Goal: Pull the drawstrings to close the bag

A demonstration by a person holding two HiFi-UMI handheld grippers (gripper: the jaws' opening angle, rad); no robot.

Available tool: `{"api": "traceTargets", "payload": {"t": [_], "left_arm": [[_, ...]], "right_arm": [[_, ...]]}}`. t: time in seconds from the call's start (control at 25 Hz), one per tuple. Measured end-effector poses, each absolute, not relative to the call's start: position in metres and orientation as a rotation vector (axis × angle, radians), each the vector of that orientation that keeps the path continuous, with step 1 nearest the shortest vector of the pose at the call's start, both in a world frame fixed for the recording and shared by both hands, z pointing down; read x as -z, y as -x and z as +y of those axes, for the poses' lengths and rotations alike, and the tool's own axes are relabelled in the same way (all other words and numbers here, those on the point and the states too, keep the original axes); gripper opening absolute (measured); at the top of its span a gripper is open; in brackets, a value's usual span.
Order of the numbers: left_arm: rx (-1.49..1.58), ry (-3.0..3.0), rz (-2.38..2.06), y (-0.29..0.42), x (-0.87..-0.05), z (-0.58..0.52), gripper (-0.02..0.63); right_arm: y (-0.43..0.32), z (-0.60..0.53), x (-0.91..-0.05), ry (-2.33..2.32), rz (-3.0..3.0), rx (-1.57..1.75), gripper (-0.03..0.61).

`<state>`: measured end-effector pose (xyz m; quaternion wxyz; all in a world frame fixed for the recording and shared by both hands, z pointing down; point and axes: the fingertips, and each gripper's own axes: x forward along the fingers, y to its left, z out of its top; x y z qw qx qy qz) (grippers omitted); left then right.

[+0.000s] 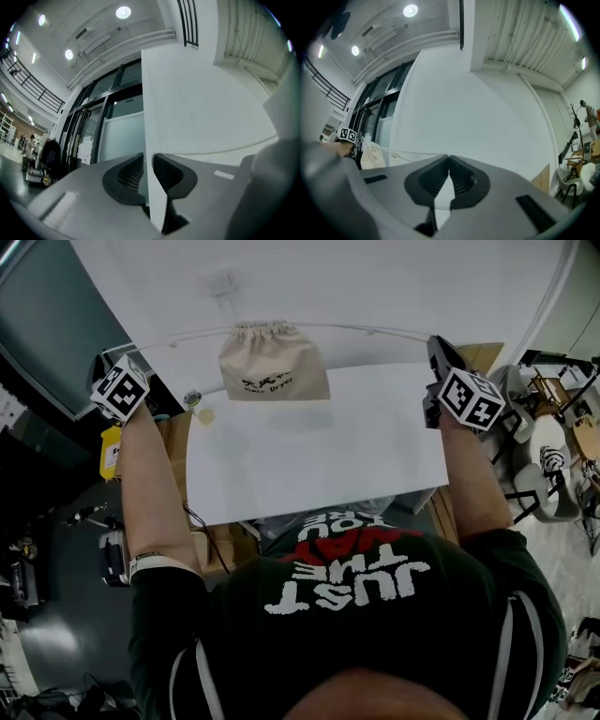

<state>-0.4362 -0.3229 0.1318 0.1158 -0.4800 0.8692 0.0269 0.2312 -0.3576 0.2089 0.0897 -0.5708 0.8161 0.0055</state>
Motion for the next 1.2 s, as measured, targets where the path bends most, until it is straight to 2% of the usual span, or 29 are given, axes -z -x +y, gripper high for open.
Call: {"api": "traceTargets", "payload": {"t": [0.2,0.48,0.88,1.0,1.2], "left_arm": [[-0.189,1.420,2.633,0.485,-0.115,-0.318,0.103],[-0.219,1.529,2.547,0.463,-0.111,-0.320,0.052],[-0.118,1.655,2.453,0.436,-0.115,-0.325,0.054],[-0.052,1.705,2.411,0.428,-0.125,-0.330,0.054],[-0.029,1.807,2.408,0.400,-0.174,-0.318,0.054]], "right_arm": [[-0.197,-0.359,-0.201,1.626,2.483,0.008,0.011],[-0.197,-0.366,-0.210,1.675,2.478,0.027,0.011],[-0.221,-0.374,-0.206,1.761,2.444,-0.003,0.011],[-0.224,-0.384,-0.185,1.927,2.500,-0.250,0.011],[-0.237,-0.379,-0.127,2.252,2.456,-1.040,0.011]]}}
